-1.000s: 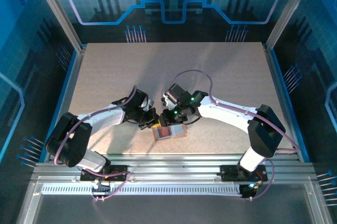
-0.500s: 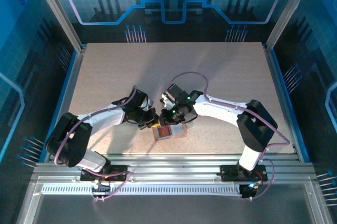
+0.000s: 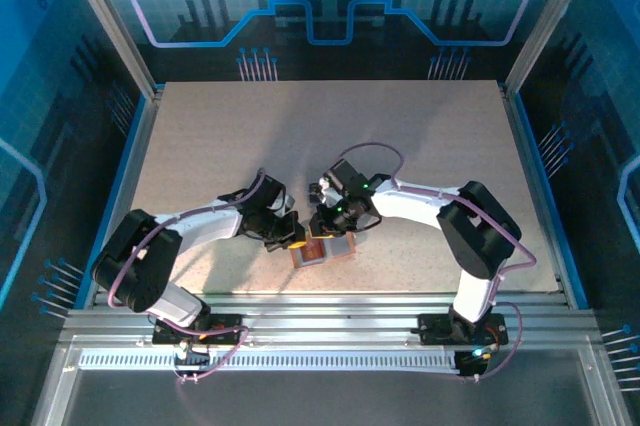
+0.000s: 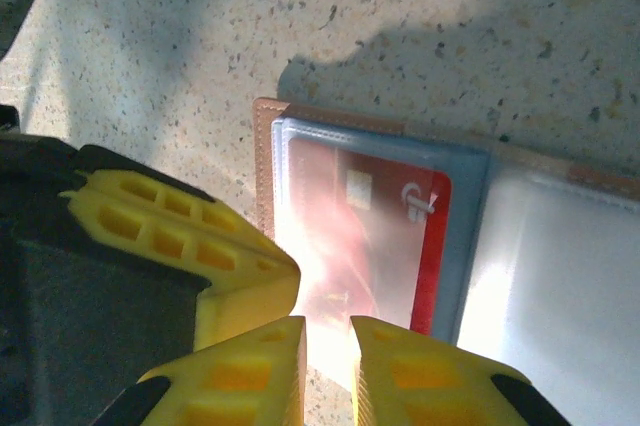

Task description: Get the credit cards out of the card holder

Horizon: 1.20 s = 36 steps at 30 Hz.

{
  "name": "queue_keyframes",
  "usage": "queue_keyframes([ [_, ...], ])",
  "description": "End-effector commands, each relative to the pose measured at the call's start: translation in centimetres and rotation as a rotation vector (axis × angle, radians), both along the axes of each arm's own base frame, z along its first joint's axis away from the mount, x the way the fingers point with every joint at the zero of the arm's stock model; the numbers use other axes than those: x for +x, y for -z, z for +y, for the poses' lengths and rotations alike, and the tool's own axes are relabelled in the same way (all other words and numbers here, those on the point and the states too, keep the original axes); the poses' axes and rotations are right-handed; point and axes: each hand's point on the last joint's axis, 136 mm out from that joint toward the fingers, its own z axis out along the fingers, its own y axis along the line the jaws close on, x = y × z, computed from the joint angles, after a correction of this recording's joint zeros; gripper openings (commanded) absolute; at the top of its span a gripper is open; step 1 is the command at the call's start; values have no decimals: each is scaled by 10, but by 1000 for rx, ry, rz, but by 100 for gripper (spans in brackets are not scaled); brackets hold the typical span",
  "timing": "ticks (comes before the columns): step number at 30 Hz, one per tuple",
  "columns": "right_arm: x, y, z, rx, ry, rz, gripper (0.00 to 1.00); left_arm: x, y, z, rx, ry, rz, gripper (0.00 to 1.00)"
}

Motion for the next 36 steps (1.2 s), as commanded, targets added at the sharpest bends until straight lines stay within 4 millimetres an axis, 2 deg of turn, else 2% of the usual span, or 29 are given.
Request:
queue_keyframes([
  [1,-1,10,0,10,-7,35,18,-10,10,9,66,32,28,3],
  [25,-6,37,-12,-45,2,67,20,-16,19,13,93,38,50,3],
  [36,-4,31,-17,-69,6,45,26,-16,20,13,96,40,55,2],
])
